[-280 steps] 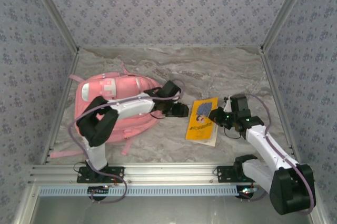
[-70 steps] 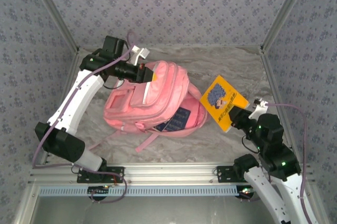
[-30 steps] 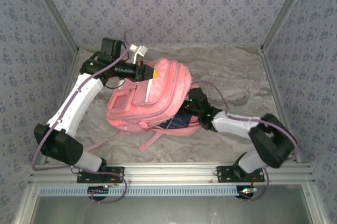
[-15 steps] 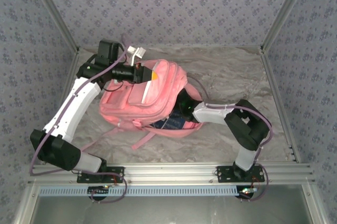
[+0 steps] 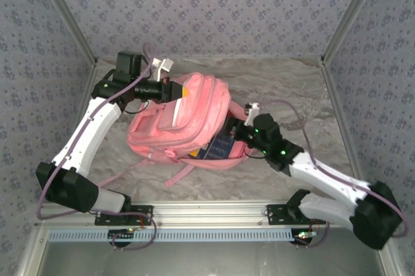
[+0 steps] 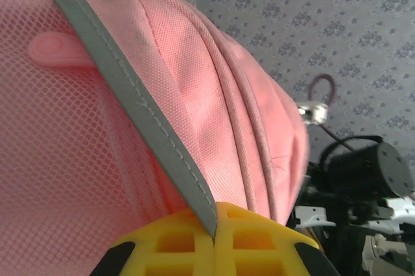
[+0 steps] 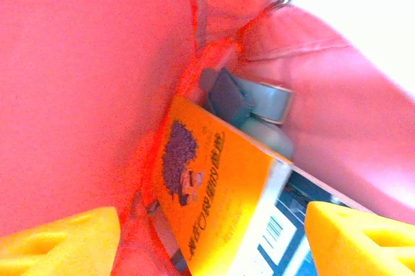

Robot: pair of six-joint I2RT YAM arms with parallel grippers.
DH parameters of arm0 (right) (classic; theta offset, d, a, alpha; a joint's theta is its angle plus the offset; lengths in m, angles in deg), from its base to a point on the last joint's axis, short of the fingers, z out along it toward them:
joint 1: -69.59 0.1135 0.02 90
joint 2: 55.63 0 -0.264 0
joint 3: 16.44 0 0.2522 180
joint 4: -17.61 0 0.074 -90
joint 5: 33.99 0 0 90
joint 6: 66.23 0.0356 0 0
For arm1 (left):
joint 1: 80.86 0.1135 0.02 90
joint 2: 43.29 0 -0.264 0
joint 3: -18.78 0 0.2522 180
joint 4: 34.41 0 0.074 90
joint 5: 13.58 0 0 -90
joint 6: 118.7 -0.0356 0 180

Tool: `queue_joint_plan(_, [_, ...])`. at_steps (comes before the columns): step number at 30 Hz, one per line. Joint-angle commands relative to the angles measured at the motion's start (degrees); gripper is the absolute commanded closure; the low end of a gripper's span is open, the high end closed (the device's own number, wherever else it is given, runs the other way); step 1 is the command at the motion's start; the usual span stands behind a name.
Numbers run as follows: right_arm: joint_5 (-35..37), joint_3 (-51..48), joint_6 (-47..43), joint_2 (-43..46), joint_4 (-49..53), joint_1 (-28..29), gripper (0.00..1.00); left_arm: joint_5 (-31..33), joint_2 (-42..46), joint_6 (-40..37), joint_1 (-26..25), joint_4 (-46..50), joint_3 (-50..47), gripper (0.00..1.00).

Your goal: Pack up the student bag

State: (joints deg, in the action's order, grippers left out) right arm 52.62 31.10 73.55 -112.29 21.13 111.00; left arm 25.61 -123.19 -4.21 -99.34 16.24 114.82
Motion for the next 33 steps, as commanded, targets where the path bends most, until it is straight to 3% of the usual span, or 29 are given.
queue_joint_plan(1, [8.1, -1.8, -3.8, 9.4, 13.8, -0.7, 0.24, 1.7, 2.1, 0.9, 0.0, -6.7, -0.1, 1.0])
queue_joint_plan(5, [18.0, -3.6, -2.9, 22.5, 26.2, -1.2, 0.25, 13.1, -1.2, 0.4, -4.8, -4.7, -0.6, 0.94])
queue_joint_plan(8, [20.6, -5.7, -2.9, 29.5, 29.0, -1.5, 0.26, 19.4, -6.7, -0.3, -11.5, -4.4, 1.9, 0.89])
queue_joint_plan(12, [19.4, -5.6, -3.3, 31.1, 30.8, -1.7, 0.27, 24.0, -15.9, 0.5, -17.1, -2.2, 7.1, 0.87])
queue_joint_plan(17, [15.4, -3.9, -5.9, 30.2, 30.0, -1.5, 0.27, 27.9, -20.6, 2.5, -19.9, -0.9, 8.6, 0.69])
queue_joint_plan(25, [13.1, -3.0, -9.6, 26.4, 30.2, 2.8, 0.28, 35.1, -6.1, 2.4, -18.4, -1.3, 2.9, 0.58])
queue_joint_plan(33, [10.1, 0.4, -13.2, 15.7, 27.2, 9.3, 0.32, 43.4, 14.7, 9.5, -15.9, 0.4, -14.4, 0.52])
